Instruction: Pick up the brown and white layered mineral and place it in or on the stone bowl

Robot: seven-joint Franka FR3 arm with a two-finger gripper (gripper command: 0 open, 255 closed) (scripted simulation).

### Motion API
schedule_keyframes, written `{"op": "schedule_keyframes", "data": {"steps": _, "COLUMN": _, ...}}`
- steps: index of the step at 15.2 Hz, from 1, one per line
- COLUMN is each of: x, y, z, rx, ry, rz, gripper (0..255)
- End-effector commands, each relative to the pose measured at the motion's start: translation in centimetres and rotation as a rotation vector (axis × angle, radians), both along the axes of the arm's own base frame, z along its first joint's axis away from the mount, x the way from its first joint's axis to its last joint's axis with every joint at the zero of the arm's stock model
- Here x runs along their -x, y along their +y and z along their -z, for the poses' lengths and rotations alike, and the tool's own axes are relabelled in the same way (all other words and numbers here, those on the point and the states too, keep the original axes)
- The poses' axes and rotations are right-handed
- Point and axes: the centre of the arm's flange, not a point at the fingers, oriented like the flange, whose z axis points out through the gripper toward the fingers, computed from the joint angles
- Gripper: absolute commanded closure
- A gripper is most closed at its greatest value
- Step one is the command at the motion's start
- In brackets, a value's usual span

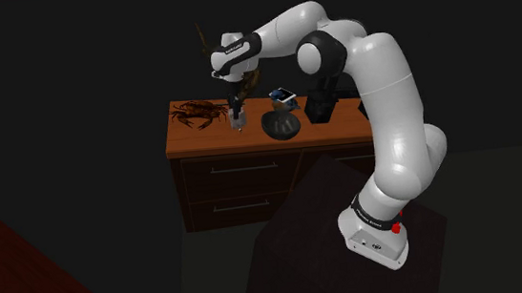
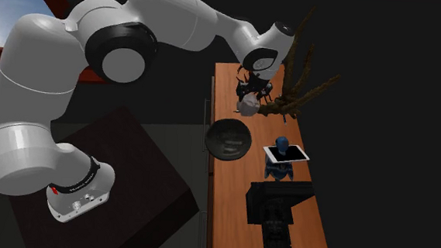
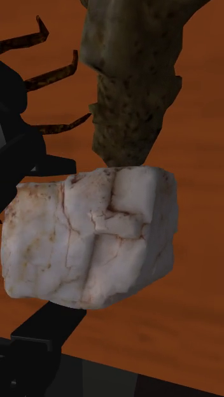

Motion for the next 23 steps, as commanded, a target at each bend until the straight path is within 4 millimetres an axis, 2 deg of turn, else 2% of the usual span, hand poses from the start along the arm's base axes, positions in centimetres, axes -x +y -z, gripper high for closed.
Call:
{"op": "schedule_keyframes", "data": {"steps": 1, "x": 0.0, "y": 0.0, "z": 0.0, "rx": 0.0, "ry": 0.0, "rz": 0.0, "gripper": 255}}
{"op": "schedule_keyframes", "data": {"steps": 5, "x": 0.0, "y": 0.0, "z": 0.0, "rx": 0.0, "ry": 0.0, "rz": 0.0, "gripper": 255}}
{"op": "schedule_keyframes", "data": {"steps": 23, "x": 0.0, "y": 0.0, "z": -9.5, "rx": 0.0, "ry": 0.0, "rz": 0.0, "gripper": 255}}
